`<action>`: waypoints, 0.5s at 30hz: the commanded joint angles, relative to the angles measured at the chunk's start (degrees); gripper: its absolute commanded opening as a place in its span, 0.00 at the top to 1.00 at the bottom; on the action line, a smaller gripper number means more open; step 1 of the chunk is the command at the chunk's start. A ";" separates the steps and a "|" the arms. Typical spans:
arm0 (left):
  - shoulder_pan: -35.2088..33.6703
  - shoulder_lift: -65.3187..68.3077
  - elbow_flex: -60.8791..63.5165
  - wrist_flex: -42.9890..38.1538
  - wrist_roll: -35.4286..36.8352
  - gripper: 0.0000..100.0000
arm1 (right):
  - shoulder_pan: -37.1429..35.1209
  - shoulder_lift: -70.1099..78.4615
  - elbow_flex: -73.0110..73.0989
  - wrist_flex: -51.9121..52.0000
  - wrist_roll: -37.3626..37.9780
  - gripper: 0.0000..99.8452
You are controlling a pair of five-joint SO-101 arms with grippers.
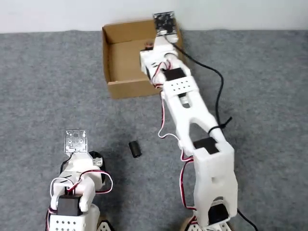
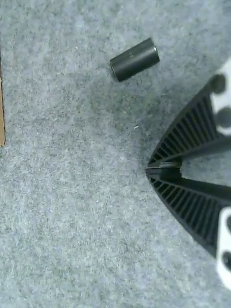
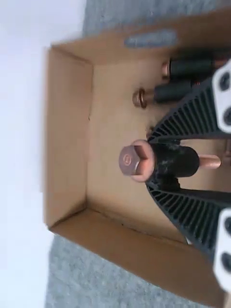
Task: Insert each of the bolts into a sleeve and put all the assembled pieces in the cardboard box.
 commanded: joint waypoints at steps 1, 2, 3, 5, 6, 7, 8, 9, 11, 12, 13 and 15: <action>-0.18 0.09 -0.31 0.09 -0.53 0.99 | -1.36 1.19 -6.86 3.12 -0.44 0.96; -0.18 0.09 -0.31 0.09 -0.53 0.99 | -1.63 2.07 -8.00 5.23 -0.44 0.92; -0.18 0.09 -0.31 0.09 -0.53 0.99 | -1.80 2.68 -9.05 7.16 -0.44 0.89; -0.18 0.09 -0.31 0.09 -0.53 0.99 | -2.42 3.12 -10.64 10.59 -0.44 0.83; -0.18 0.09 -0.31 0.09 -0.53 0.99 | -2.59 3.21 -11.43 12.18 -0.44 0.82; -0.18 0.09 -0.31 0.09 -0.53 0.99 | -2.77 3.03 -12.40 13.85 -0.44 0.82; -0.18 0.09 -0.31 0.09 -0.53 0.99 | -2.77 2.86 -13.63 15.43 -0.44 0.83; -0.18 0.09 -0.31 0.09 -0.53 0.99 | -2.86 2.51 -14.77 17.01 -0.44 0.84; -0.18 0.09 -0.31 0.09 -0.53 0.99 | -2.86 1.89 -16.70 20.18 -0.44 0.87; -0.18 0.09 -0.31 0.09 -0.53 0.99 | -2.77 1.36 -17.32 21.85 -0.53 0.89; -0.18 0.09 -0.31 0.09 -0.53 0.99 | -2.77 0.75 -17.58 23.60 -0.53 0.91; -0.18 0.09 -0.31 0.09 -0.53 0.99 | -2.59 -0.84 -17.76 27.12 -0.53 0.96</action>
